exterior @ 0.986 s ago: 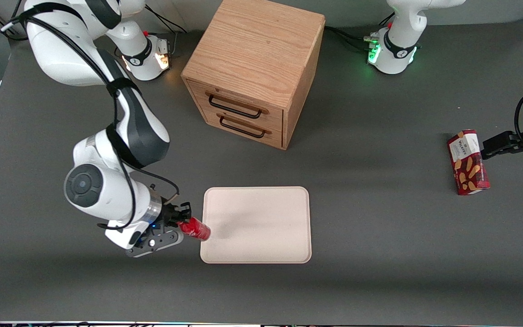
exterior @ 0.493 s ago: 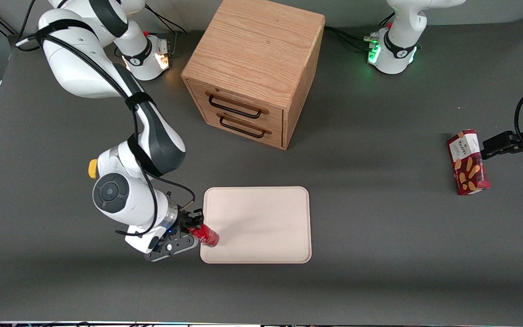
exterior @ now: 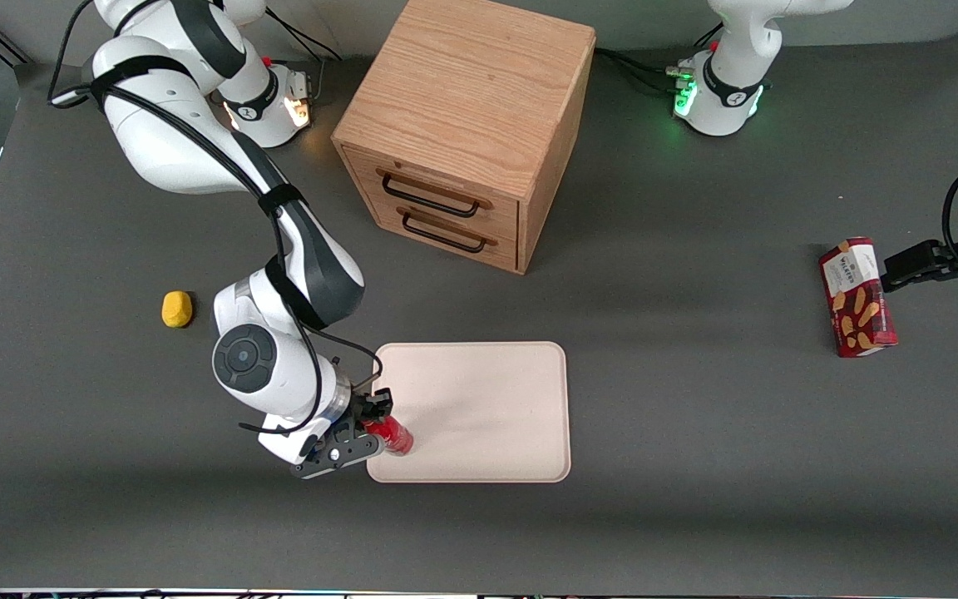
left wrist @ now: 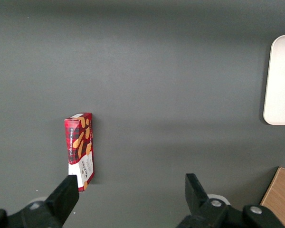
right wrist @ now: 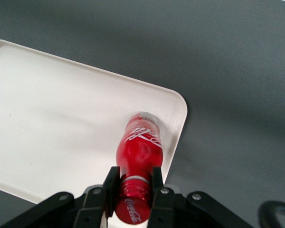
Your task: Place coke bottle on tray
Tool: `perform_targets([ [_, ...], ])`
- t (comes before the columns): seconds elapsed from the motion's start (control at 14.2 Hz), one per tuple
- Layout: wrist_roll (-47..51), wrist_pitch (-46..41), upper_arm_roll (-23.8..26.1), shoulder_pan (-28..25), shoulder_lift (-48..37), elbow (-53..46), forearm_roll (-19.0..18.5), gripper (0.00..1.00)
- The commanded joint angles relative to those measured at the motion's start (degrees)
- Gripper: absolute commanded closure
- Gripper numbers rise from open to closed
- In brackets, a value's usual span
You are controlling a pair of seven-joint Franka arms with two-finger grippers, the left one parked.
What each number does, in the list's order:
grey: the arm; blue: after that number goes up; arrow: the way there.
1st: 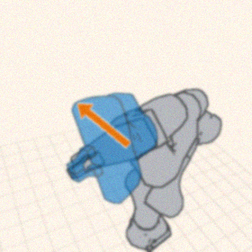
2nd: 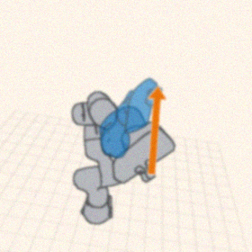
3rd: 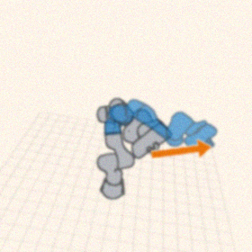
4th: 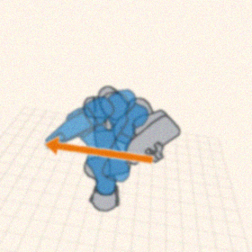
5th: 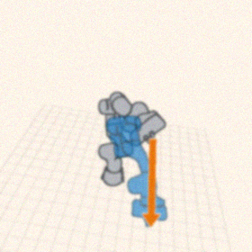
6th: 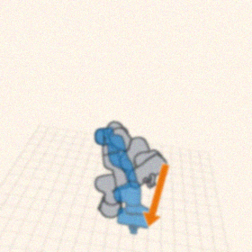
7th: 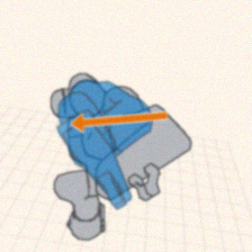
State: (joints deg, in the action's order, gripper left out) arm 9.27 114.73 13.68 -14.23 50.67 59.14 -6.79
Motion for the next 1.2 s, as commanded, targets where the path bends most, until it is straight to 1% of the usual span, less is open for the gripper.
perform_targets([
  [0.0, 1.6, 0.0, 0.5, -0.1, 0.7, -2.2, -1.4, 0.56],
  [0.07, 1.5, 0.1, 0.5, -0.1, 0.7, -2.0, -1.5, 0.03],
  [0.14, 1.4, 0.5, 0.5, -0.1, 0.7, -2.0, -1.5, 0.00],
  [0.56, 1.9, 0.6, 0.4, 0.5, -0.5, -1.8, -0.9, 0.00],
  [0.63, 2.0, 0.0, 0.2, 0.9, -1.6, -1.7, -0.8, 0.00],
  [0.7, 2.2, -2.6, 0.0, 1.8, -3.2, -0.7, -0.1, 0.00],
  [0.77, 3.6, -6.0, -0.1, 3.3, -5.5, 1.0, 1.1, 0.00],
  [0.92, 3.9, -8.3, -1.3, 4.7, -12.8, 8.1, 4.0, 0.00],
  [1.13, 3.1, -8.5, -7.0, 4.7, -25.5, 21.8, 10.2, 0.00],
])
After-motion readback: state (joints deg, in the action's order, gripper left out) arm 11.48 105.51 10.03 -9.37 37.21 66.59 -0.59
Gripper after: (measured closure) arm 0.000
